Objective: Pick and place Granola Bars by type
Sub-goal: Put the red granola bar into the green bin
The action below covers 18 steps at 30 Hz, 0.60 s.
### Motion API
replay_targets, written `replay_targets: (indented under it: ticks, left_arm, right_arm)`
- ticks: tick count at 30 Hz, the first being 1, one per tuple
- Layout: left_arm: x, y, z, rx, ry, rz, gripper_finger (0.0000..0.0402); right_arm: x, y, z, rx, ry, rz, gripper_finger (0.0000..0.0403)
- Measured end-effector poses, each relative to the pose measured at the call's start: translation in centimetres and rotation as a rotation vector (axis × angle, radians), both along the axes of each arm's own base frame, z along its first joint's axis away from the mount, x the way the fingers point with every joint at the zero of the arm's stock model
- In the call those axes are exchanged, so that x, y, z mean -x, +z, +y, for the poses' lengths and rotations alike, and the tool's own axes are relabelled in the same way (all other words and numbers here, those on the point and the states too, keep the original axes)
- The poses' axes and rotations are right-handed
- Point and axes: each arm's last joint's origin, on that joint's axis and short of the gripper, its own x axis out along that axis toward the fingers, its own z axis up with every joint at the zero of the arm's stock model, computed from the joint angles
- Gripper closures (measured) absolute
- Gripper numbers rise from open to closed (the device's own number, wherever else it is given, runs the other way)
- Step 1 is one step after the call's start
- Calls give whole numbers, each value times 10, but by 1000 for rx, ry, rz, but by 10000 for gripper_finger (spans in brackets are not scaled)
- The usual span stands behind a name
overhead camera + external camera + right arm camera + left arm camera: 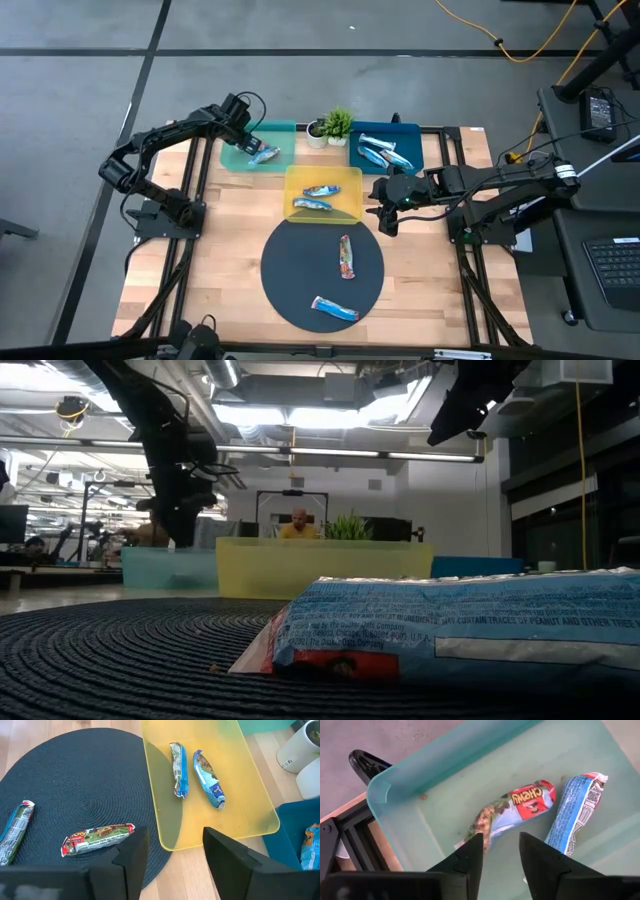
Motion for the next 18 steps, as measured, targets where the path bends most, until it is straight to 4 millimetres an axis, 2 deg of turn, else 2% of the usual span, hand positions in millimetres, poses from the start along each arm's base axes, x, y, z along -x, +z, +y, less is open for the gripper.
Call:
replay_targets:
  ticks: [4,8,18]
  left_arm:
    - [-2,0,-1,23,0,-38,262]
    - [-13,0,-9,74,-28,-111,250]
    - [-70,3,-58,93,-283,-192,262]
  right_arm:
    - [0,0,0,0,0,0,212]
    - [0,0,0,1,1,0,212]
    - [0,0,0,-2,-1,0,212]
